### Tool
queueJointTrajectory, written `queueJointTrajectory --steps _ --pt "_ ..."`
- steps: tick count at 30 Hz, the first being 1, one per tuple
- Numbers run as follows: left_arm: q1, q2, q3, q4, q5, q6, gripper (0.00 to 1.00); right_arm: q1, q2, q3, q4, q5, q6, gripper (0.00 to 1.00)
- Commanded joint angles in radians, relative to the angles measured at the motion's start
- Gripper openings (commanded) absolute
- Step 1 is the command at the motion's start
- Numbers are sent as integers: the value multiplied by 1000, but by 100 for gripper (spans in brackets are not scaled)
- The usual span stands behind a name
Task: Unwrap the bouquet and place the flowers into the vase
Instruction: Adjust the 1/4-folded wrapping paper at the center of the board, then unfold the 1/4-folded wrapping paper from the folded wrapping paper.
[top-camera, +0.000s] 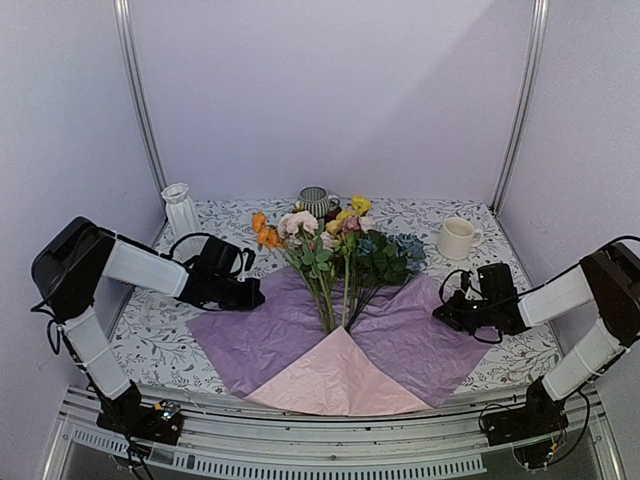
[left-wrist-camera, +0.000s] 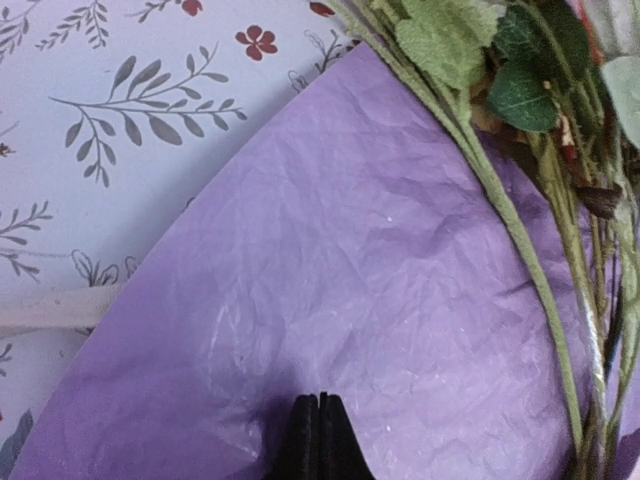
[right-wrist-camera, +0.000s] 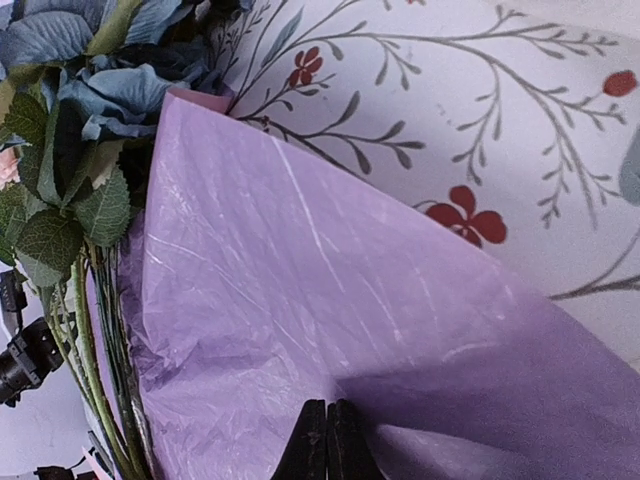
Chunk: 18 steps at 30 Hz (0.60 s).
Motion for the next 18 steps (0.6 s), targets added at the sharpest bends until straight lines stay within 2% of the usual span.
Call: queueJointTrajectory --steps 1,5,9,14,18 --pt "-5 -118 -41 7 78 35 0 2 -78 -22 -126 44 -19 4" --pt "-47 -239 -67 -44 179 68 0 40 -185 13 -183 -50 -134 6" --pt "-111 -323 -114 -114 235 69 1 147 -240 46 -239 -26 -188 4" --pt "-210 -367 -180 -137 243 24 0 231 -231 49 -188 -63 -187 4" --pt "-265 -329 -195 -132 221 0 0 304 -162 90 -152 -93 -192 4"
